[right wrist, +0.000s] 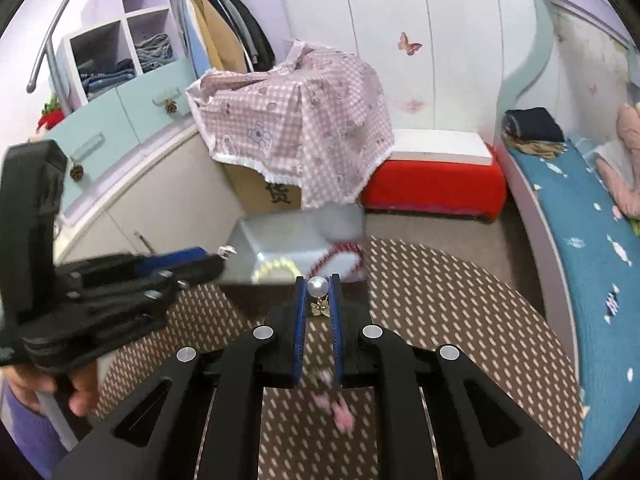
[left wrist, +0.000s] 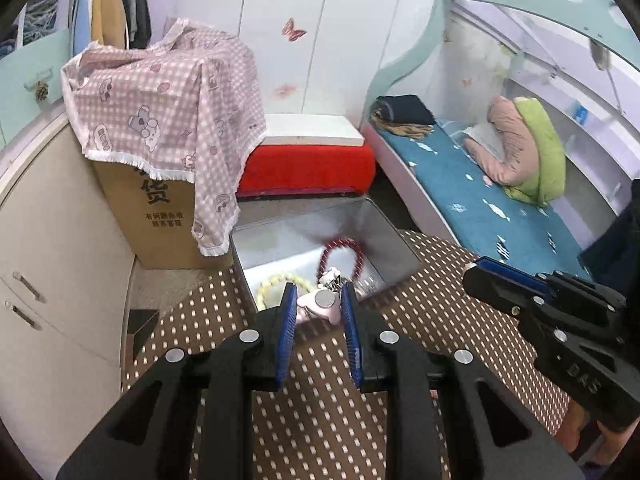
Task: Organize jewelry
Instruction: 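Carry the white charm and silver earring into the grey box and release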
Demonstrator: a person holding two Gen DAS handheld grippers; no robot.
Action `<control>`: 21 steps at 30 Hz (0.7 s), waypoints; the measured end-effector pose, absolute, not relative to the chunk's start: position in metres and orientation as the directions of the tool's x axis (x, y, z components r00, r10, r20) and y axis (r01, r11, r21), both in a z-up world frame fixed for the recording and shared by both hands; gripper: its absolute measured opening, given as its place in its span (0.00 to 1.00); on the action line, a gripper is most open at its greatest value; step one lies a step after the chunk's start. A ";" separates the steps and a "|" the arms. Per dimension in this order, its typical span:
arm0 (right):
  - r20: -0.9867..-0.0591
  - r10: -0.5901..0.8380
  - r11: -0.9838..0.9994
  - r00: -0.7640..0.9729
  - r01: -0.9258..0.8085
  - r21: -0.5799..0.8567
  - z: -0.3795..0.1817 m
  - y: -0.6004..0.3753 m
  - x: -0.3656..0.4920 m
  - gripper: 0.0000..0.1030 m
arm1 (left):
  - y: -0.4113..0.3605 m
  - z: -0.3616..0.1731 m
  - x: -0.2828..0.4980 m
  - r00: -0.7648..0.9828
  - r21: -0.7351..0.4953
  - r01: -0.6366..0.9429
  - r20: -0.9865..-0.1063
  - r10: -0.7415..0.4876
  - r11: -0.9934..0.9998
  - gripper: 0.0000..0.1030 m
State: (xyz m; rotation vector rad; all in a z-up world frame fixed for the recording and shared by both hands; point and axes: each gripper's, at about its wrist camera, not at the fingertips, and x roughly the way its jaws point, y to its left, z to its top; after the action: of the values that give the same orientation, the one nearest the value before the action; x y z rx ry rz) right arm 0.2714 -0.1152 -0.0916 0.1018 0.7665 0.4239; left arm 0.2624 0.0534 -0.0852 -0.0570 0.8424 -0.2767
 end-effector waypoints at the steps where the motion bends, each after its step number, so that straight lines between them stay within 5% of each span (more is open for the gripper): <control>1: -0.654 0.413 0.909 0.634 -0.334 0.250 -0.092 -0.111 0.282 0.11 | 0.055 -0.088 0.272 0.621 -0.167 0.209 -0.738 -0.263 0.964 0.20; 21: -0.733 0.392 0.918 0.556 -0.294 0.268 -0.136 -0.084 0.347 0.11 | 0.057 -0.121 0.308 0.574 -0.146 0.160 -0.791 -0.212 0.976 0.21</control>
State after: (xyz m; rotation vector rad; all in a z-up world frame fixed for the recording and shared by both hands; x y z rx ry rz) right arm 0.3466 -0.0837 -0.1364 0.1197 0.8935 0.4059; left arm 0.3078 0.0573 -0.1215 -0.0599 0.9342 -0.2185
